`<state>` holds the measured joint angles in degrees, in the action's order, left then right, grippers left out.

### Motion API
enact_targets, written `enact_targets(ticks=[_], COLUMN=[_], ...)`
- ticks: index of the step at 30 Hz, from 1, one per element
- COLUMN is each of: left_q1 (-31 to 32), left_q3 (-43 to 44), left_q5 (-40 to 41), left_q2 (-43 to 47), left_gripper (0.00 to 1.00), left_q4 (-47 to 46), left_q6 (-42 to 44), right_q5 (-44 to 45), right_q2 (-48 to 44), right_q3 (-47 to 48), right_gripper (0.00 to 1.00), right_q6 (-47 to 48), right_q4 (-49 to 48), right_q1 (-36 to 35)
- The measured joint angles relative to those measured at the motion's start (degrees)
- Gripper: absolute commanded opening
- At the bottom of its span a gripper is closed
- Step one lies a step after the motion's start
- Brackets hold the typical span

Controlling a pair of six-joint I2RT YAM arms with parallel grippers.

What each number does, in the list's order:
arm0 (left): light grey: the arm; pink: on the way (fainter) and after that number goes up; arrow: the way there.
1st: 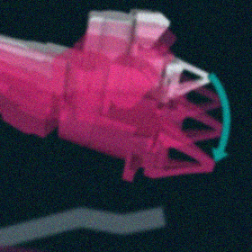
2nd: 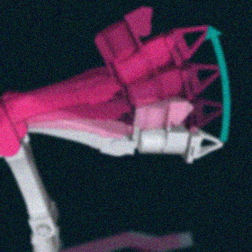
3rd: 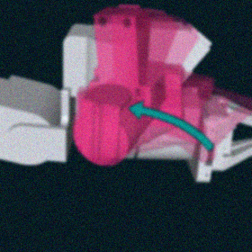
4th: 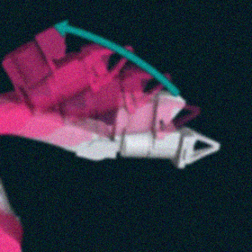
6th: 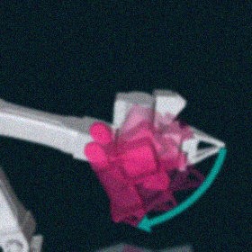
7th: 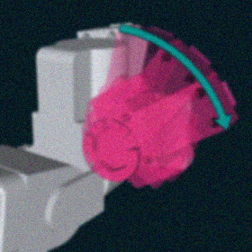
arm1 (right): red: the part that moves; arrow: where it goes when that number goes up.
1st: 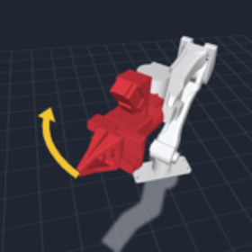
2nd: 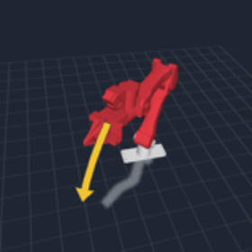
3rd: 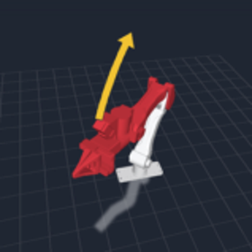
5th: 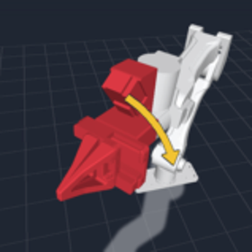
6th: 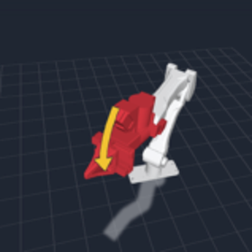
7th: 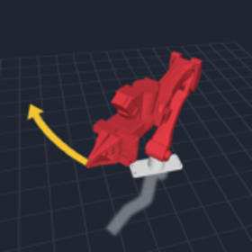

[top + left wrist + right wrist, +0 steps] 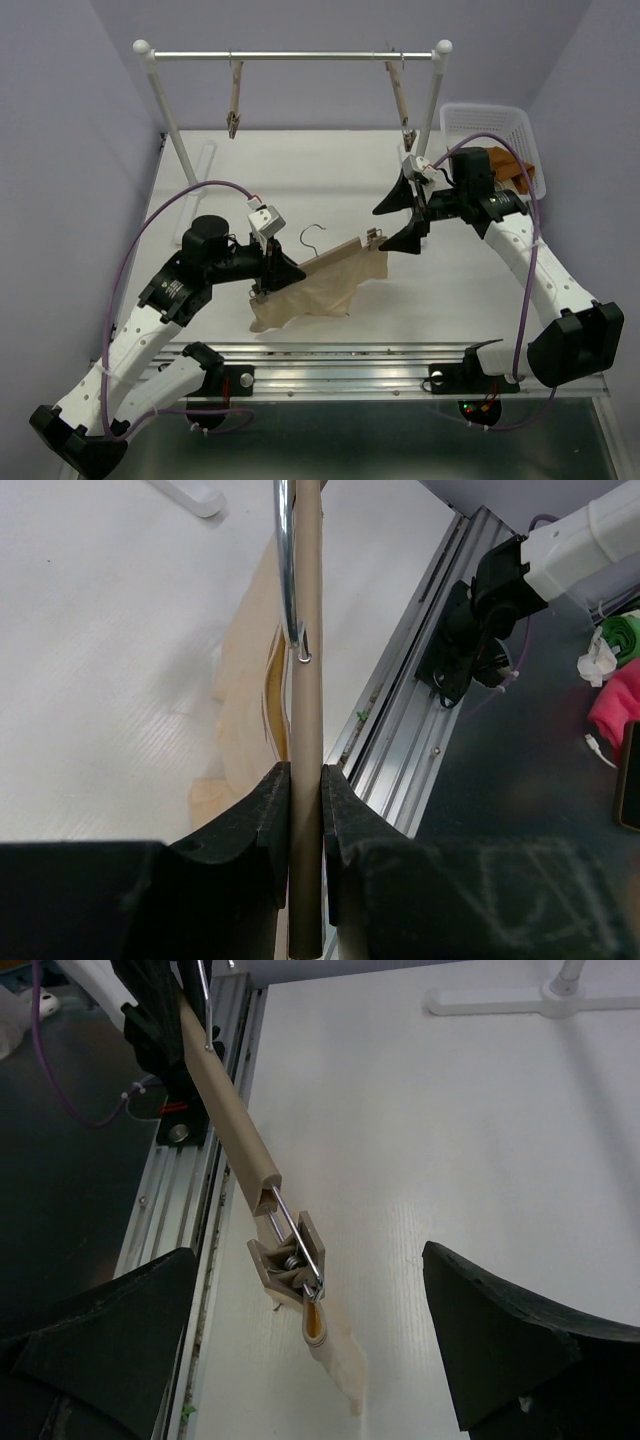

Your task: Remove the underwear clipped to the hanger

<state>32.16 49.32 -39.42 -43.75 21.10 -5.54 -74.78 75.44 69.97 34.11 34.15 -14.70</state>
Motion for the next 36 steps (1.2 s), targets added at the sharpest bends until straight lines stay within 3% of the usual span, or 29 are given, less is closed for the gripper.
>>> enact_targets(ticks=[7,16,36], left_q1=[0.0,0.0,0.0], left_q3=[0.0,0.0,0.0], left_q5=[-0.5,-1.0,-0.9], left_q2=[0.0,0.1,0.1], left_gripper=[0.00,0.00,0.00], left_q4=[0.0,-0.3,-0.2], left_q6=[0.0,-0.1,-0.1], right_q5=[0.5,0.7,-1.6], right_q2=[-0.1,0.0,0.0], right_q3=[-0.2,-0.1,0.2], right_gripper=[1.00,0.99,0.78], right_q6=[-3.9,5.4,10.0], right_q4=[-3.1,5.0,8.5], right_q1=[-0.7,-1.5,-2.3])
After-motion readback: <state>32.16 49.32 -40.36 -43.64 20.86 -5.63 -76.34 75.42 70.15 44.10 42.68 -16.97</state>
